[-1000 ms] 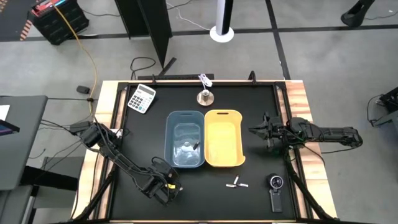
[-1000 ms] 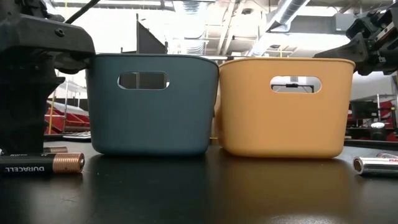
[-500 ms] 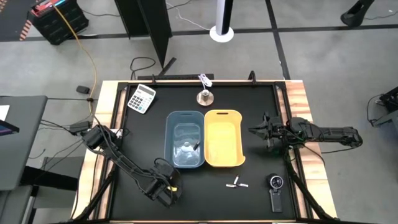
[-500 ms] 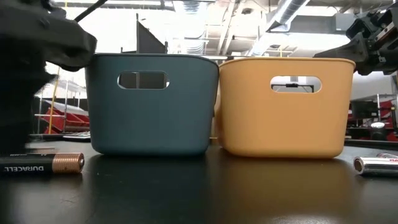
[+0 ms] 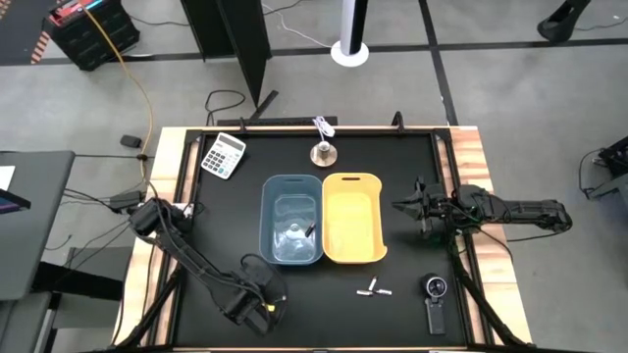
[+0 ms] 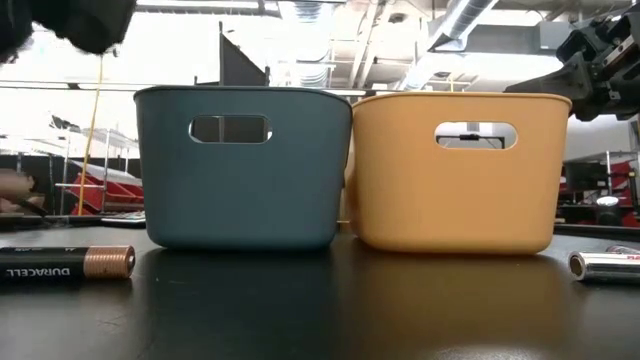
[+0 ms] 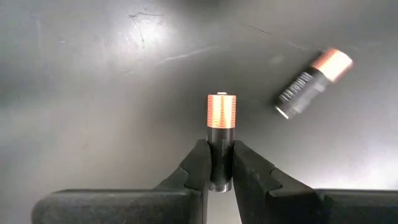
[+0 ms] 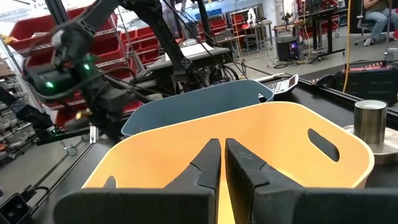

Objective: Sort batteries
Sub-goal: Put the top black battery into the blue bin

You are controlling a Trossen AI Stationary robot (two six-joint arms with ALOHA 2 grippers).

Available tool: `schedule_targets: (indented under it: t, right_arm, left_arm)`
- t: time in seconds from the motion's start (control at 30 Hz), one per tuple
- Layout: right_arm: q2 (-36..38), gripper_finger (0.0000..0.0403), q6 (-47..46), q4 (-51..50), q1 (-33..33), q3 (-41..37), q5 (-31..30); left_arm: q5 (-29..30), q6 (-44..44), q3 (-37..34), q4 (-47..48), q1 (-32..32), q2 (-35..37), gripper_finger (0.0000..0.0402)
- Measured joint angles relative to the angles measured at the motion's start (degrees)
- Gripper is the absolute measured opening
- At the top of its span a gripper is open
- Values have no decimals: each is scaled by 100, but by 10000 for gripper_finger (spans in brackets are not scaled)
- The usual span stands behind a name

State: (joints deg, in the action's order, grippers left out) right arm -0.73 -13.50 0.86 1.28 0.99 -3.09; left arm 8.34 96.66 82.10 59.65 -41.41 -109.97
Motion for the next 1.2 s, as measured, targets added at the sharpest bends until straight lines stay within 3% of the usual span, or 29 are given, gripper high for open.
schedule_targets:
  t: [0.2,0.43,0.57,0.9,1.2]
  right_arm:
    - [1,43,2,0,0,0,2]
    - [1,43,1,24,0,0,2]
    - [2,43,0,120,0,-2,2]
    - [1,43,-4,122,0,-1,2]
    - [0,43,-2,127,0,-1,2]
  left_arm:
    - [88,-523,1004,655,-83,11,40]
    - [1835,-1852,2273,1694,295,25,40]
    - [2722,-2389,2541,2204,800,33,40]
    - [2589,-3968,2280,2059,1953,11,49]
    - [2638,-3960,2083,2239,1971,24,169]
